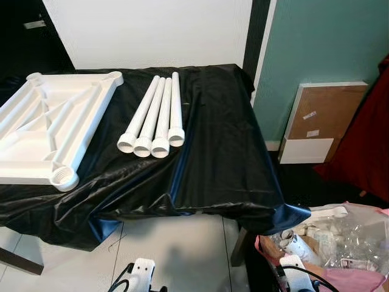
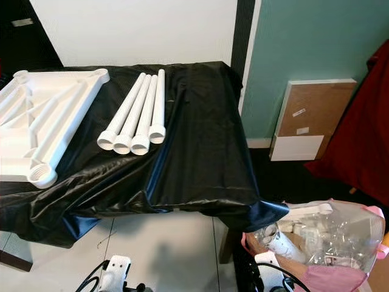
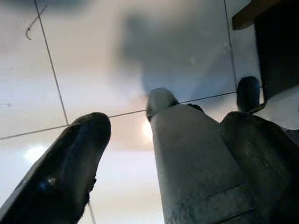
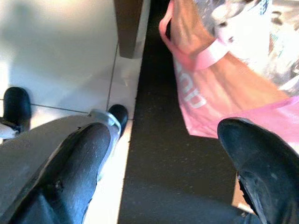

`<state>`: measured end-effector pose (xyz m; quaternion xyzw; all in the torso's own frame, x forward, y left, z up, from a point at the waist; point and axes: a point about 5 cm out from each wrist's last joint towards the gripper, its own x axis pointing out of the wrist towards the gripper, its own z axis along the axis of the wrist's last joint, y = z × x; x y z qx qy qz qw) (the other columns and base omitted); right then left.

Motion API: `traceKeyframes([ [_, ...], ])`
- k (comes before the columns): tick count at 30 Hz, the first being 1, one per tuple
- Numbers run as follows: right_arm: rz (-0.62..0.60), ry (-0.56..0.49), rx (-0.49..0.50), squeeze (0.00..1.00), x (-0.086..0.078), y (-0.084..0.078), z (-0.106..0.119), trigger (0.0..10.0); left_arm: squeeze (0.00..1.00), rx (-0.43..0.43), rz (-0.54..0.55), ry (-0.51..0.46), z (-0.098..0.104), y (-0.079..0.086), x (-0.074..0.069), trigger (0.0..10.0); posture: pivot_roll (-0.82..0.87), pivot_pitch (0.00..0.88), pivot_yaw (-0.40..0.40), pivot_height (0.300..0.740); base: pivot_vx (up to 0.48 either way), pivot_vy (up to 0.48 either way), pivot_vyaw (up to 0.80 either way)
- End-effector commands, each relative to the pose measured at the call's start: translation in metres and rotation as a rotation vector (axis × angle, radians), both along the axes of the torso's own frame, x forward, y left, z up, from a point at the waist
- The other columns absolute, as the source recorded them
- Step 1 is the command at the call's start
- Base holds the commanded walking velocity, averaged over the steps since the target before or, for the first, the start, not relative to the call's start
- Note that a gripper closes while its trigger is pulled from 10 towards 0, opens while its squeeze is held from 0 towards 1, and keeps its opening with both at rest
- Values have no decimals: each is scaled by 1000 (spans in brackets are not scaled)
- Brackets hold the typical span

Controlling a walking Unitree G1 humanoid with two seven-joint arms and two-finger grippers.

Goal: Building children table

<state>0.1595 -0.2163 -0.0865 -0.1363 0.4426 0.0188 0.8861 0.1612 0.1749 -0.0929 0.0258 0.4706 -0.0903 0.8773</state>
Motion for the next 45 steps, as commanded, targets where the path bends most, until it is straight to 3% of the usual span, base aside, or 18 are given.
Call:
traceKeyframes([
  [1, 4, 31, 8, 0, -8, 3, -4, 10000, 0, 66, 50, 19, -3, 3, -6, 10000, -105, 0, 17, 740, 0, 334, 0],
  [45, -36, 41, 27, 0, -14, 4, -7, 10000, 0, 81, 45, 22, -3, 7, -7, 10000, -112, 0, 45, 740, 0, 358, 0],
])
